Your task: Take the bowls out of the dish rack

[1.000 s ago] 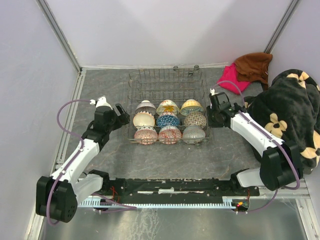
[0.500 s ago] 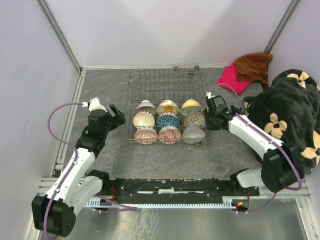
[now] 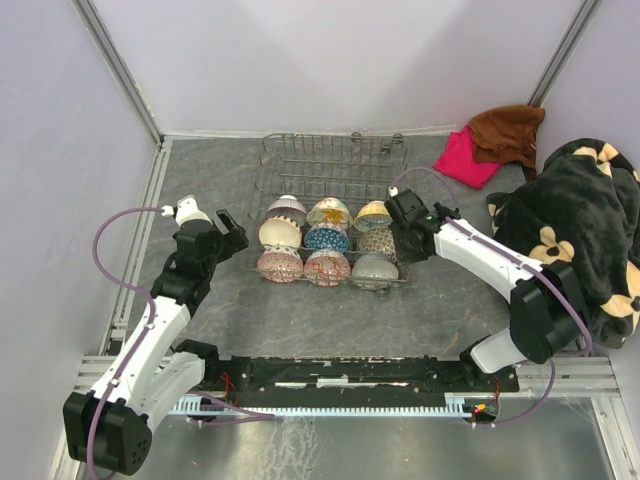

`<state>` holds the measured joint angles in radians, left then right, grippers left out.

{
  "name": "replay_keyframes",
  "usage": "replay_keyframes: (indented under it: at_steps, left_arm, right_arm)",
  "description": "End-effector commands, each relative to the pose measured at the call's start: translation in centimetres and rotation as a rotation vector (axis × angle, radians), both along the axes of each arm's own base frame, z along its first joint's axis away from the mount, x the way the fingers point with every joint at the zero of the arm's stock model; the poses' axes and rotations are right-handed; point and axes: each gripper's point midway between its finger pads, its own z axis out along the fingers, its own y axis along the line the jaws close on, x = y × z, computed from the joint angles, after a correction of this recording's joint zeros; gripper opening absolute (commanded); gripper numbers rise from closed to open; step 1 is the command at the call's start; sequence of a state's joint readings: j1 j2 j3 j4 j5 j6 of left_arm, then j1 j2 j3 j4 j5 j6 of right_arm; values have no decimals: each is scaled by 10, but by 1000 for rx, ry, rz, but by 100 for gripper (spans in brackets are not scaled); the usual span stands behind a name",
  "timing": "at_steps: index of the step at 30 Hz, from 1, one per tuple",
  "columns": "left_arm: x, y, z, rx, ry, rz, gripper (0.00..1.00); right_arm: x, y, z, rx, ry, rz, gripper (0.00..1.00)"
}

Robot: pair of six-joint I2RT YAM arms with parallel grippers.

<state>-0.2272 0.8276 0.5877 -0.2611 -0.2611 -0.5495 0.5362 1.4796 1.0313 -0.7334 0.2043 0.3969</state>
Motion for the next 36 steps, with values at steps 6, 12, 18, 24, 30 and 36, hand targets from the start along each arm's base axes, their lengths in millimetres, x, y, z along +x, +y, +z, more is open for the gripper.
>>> replay_keyframes:
  at_steps: [6,12,18,24,30,36]
  left_arm:
    - [1,9,17,10,-58,54,93]
    - [-7,25,35,21,-118,130,93]
    - [-9,28,41,22,-134,145,94]
    - [-8,30,37,23,-124,161,94]
    - [-8,34,34,19,-129,190,95]
    - [-7,35,35,18,-131,198,95]
  right_arm:
    - [43,83,31,203,-143,75,31]
    - [49,115,32,218,-146,114,31]
    - [55,147,34,245,-158,129,32]
    - [61,171,35,286,-179,77,34]
    - [58,190,35,335,-191,26,40]
    - [46,194,37,328,-198,22,48]
